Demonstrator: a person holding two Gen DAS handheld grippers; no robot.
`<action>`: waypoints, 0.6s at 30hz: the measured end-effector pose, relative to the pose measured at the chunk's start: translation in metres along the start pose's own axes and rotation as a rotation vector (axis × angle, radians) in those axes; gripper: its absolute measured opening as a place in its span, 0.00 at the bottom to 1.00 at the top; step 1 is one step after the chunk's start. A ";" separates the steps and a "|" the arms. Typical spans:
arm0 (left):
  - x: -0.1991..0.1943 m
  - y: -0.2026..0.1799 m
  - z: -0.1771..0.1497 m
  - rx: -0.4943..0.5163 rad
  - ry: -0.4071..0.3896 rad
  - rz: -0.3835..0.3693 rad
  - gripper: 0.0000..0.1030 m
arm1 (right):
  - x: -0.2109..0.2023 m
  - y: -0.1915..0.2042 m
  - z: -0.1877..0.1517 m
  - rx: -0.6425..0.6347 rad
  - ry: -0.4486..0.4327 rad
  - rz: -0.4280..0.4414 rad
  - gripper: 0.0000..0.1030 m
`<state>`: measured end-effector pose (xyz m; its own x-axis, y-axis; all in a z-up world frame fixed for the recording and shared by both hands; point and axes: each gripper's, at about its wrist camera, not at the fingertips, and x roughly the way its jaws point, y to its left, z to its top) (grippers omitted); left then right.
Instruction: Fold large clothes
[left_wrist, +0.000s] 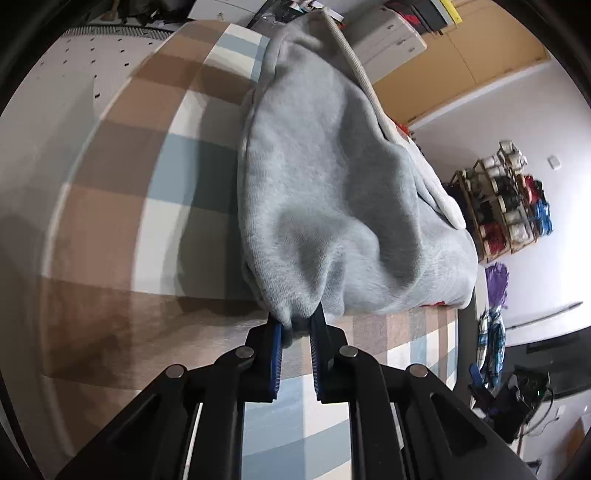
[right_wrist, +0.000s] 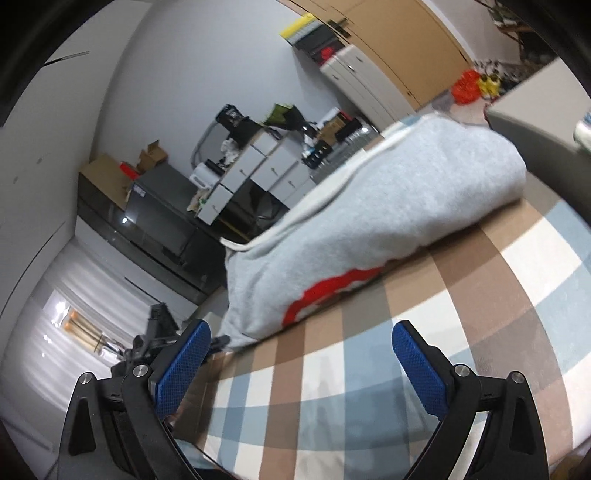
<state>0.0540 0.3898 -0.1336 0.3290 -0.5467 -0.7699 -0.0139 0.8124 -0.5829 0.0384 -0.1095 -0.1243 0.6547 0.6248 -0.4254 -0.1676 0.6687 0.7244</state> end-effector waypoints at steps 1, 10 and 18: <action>-0.003 -0.002 -0.001 0.029 -0.005 0.018 0.07 | 0.001 -0.001 -0.003 0.001 0.013 -0.003 0.97; 0.029 -0.010 -0.021 0.165 0.056 0.267 0.07 | 0.002 0.002 -0.007 -0.047 0.040 -0.019 0.97; 0.022 0.012 -0.035 0.058 -0.011 0.291 0.27 | 0.009 -0.012 -0.005 -0.012 0.083 -0.054 0.97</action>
<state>0.0283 0.3805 -0.1666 0.3295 -0.2872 -0.8994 -0.0556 0.9450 -0.3222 0.0426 -0.1103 -0.1397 0.5995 0.6189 -0.5074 -0.1429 0.7066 0.6930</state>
